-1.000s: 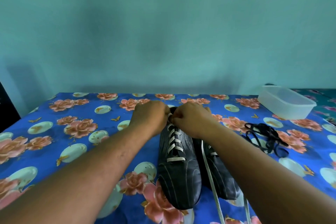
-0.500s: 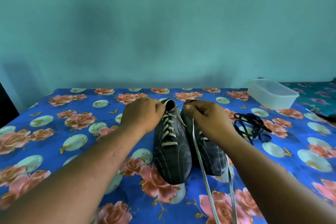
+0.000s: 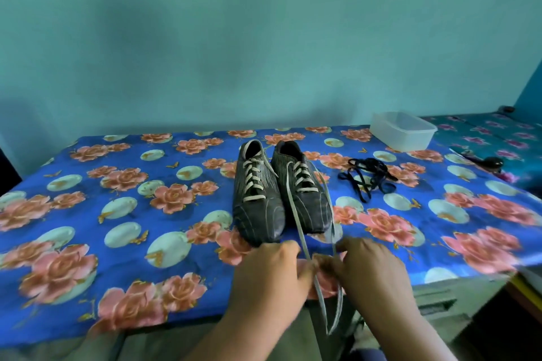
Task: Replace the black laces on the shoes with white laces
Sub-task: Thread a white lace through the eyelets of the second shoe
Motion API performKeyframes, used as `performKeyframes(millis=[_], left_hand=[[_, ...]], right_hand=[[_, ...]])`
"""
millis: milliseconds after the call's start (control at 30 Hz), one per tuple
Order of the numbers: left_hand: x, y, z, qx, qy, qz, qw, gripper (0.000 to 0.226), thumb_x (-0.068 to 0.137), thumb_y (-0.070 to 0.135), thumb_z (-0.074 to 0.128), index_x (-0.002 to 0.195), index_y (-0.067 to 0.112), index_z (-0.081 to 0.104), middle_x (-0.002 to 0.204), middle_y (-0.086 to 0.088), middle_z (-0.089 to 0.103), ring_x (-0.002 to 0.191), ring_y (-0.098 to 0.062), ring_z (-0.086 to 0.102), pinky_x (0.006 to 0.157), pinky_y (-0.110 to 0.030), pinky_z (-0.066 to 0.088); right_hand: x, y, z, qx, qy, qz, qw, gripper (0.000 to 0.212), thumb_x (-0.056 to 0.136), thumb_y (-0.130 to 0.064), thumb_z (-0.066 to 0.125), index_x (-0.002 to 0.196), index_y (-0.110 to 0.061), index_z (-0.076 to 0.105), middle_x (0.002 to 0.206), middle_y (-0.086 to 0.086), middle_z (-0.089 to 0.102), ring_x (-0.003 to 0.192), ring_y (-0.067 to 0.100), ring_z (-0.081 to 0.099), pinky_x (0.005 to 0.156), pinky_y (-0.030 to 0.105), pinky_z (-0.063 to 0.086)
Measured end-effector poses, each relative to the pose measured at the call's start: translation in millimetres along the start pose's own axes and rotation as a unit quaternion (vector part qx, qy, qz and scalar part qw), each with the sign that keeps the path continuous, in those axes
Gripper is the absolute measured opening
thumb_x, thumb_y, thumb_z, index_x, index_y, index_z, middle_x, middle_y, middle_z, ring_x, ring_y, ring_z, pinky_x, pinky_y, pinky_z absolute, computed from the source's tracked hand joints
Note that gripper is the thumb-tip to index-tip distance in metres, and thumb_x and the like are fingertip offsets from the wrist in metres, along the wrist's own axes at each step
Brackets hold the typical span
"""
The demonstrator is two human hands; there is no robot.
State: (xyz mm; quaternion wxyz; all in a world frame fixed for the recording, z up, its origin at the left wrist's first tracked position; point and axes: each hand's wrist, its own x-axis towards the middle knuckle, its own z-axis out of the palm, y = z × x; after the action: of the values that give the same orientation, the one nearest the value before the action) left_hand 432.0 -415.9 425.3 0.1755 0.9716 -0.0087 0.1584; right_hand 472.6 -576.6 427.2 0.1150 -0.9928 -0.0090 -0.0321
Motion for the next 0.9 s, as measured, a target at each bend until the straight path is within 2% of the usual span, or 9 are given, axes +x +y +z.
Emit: performKeyframes(millis=[100, 300, 367, 433, 533, 633, 700, 800, 900], left_hand=[[-3, 1, 17, -0.016, -0.037, -0.034, 0.999, 0.038, 0.095, 0.058, 0.052, 0.102, 0.023, 0.067, 0.087, 0.004, 0.070, 0.082, -0.016, 0.066, 0.068, -0.036, 0.054], [-7, 5, 25, -0.088, -0.028, -0.054, 0.994, 0.027, 0.092, 0.049, 0.058, 0.097, 0.027, 0.072, 0.084, 0.006, 0.072, 0.082, -0.014, 0.066, 0.065, -0.033, 0.053], [-8, 6, 26, -0.122, -0.030, -0.060, 0.990, 0.027, 0.089, 0.047, 0.055, 0.094, 0.025, 0.071, 0.082, 0.004, 0.073, 0.080, -0.017, 0.067, 0.067, -0.037, 0.055], [-9, 10, 24, -0.165, -0.030, -0.066, 0.984, 0.023, 0.090, 0.043, 0.058, 0.094, 0.025, 0.071, 0.081, 0.004, 0.073, 0.077, -0.017, 0.067, 0.067, -0.040, 0.055], [-13, 14, 18, -0.210, -0.022, -0.055, 0.976, 0.014, 0.092, 0.037, 0.063, 0.092, 0.028, 0.073, 0.075, 0.007, 0.072, 0.068, -0.012, 0.064, 0.062, -0.035, 0.052], [-18, 15, 14, -0.257, -0.053, -0.019, 0.965, 0.012, 0.093, 0.031, 0.066, 0.090, 0.031, 0.077, 0.059, 0.012, 0.063, 0.051, -0.006, 0.051, 0.052, -0.030, 0.040], [-16, 12, 9, -0.328, -0.117, -0.022, 0.937, 0.012, 0.094, 0.025, 0.069, 0.091, 0.030, 0.079, 0.055, 0.007, 0.060, 0.046, -0.004, 0.043, 0.051, -0.025, 0.034], [-5, 7, -1, -0.436, -0.194, -0.112, 0.871, 0.013, 0.093, 0.011, 0.067, 0.090, 0.015, 0.079, 0.058, -0.001, 0.060, 0.045, -0.011, 0.042, 0.043, -0.018, 0.031], [9, 3, -9, -0.465, -0.262, -0.163, 0.830, 0.015, 0.092, 0.012, 0.063, 0.082, 0.009, 0.073, 0.071, -0.007, 0.061, 0.042, -0.011, 0.038, 0.040, -0.016, 0.019]], right_hand=[[-7, 5, 8, 0.071, 0.031, 0.005, 0.997, 0.022, 0.092, -0.047, 0.063, 0.095, -0.028, 0.073, 0.094, -0.006, 0.074, 0.097, 0.021, 0.066, 0.077, 0.033, 0.051], [-19, 7, 9, 0.247, 0.017, -0.028, 0.969, 0.024, 0.091, -0.038, 0.070, 0.068, -0.030, 0.071, 0.066, -0.013, 0.069, 0.070, 0.005, 0.064, 0.061, 0.022, 0.044], [-21, 4, 10, 0.304, 0.002, -0.042, 0.952, 0.022, 0.092, -0.031, 0.071, 0.072, -0.026, 0.076, 0.064, -0.016, 0.069, 0.066, 0.002, 0.064, 0.057, 0.015, 0.042], [-24, 5, 8, 0.370, -0.007, -0.033, 0.928, 0.019, 0.093, -0.024, 0.073, 0.075, -0.023, 0.079, 0.065, -0.011, 0.072, 0.063, 0.004, 0.066, 0.058, 0.020, 0.048], [-30, 6, 0, 0.439, -0.041, -0.018, 0.897, 0.020, 0.095, -0.019, 0.071, 0.077, -0.018, 0.080, 0.067, -0.005, 0.074, 0.061, 0.002, 0.067, 0.056, 0.015, 0.048], [-32, 10, -8, 0.430, -0.059, -0.023, 0.901, 0.018, 0.095, -0.025, 0.072, 0.079, -0.021, 0.081, 0.069, -0.009, 0.074, 0.062, -0.002, 0.065, 0.060, 0.014, 0.047], [-29, 15, -11, 0.417, -0.059, -0.026, 0.906, 0.016, 0.092, -0.030, 0.075, 0.077, -0.026, 0.081, 0.068, -0.011, 0.073, 0.062, 0.000, 0.062, 0.065, 0.022, 0.048], [-26, 23, -13, 0.434, -0.069, -0.030, 0.898, 0.015, 0.086, -0.034, 0.080, 0.072, -0.034, 0.080, 0.068, -0.006, 0.071, 0.060, 0.009, 0.053, 0.064, 0.030, 0.044], [-29, 21, -15, 0.453, -0.103, -0.049, 0.884, 0.010, 0.087, -0.029, 0.081, 0.077, -0.028, 0.081, 0.075, -0.006, 0.077, 0.068, 0.010, 0.062, 0.073, 0.034, 0.051]])
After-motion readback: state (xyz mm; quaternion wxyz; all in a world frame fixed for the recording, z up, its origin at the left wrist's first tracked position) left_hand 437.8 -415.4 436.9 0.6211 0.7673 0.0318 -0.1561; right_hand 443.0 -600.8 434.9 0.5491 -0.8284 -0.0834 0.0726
